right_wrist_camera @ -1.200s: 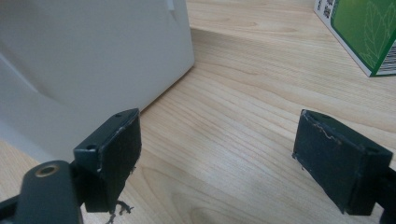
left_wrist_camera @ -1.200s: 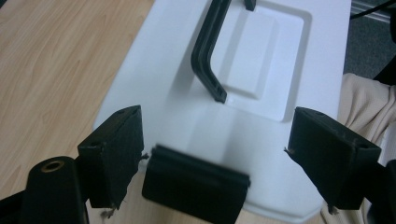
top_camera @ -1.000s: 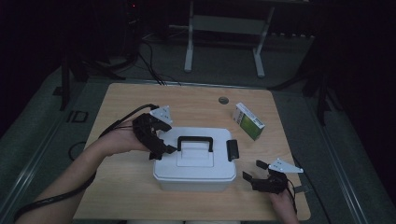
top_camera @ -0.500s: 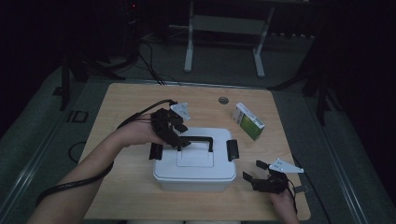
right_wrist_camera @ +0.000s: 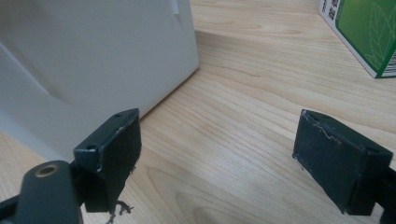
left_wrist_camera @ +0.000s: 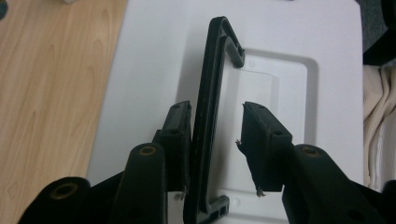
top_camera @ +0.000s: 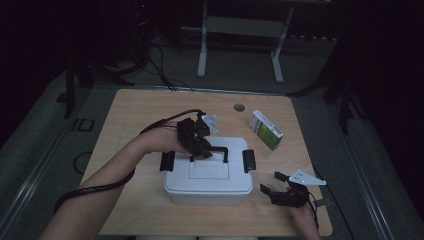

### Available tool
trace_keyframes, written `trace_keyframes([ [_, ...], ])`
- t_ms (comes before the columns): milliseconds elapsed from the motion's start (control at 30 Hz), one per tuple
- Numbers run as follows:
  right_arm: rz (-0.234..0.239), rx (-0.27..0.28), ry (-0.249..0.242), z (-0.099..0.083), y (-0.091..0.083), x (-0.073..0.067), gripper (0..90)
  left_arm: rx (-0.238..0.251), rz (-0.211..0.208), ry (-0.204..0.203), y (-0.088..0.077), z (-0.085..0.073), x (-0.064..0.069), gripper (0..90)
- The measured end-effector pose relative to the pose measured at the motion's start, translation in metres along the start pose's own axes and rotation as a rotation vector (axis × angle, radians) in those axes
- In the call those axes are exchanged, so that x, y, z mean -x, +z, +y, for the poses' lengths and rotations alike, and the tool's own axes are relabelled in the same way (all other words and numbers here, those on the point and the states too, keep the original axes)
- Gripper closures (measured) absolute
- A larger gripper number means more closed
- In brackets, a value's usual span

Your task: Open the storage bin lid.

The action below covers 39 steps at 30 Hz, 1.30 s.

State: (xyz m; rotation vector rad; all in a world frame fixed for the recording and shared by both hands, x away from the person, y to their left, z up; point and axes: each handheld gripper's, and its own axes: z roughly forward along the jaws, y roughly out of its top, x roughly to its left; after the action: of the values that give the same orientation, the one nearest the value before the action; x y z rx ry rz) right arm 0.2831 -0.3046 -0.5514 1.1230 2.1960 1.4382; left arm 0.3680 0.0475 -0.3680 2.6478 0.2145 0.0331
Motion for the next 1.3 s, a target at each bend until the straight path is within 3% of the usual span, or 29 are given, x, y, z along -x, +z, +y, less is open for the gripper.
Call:
trace_keyframes([
  [300, 0.001, 0.002, 0.000, 0.000, 0.000, 0.000, 14.9, -0.053, -0.005, 0.010, 0.004, 0.009, 0.002, 76.7],
  [400, 0.001, 0.002, 0.000, 0.000, 0.000, 0.000, 14.9, -0.084, -0.005, 0.017, 0.007, 0.012, 0.003, 76.8],
  [633, 0.000, 0.001, -0.001, 0.000, 0.000, 0.000, 14.9, -0.105, -0.049, 0.036, 0.009, 0.015, 0.006, 82.8],
  [1000, 0.000, -0.002, 0.001, 0.000, 0.000, 0.000, 14.9, -0.081, -0.054, 0.033, 0.002, 0.015, 0.006, 83.7],
  [1300, 0.003, -0.003, 0.003, 0.000, 0.000, 0.000, 14.9, -0.051, -0.021, 0.039, -0.025, 0.018, 0.007, 83.7],
])
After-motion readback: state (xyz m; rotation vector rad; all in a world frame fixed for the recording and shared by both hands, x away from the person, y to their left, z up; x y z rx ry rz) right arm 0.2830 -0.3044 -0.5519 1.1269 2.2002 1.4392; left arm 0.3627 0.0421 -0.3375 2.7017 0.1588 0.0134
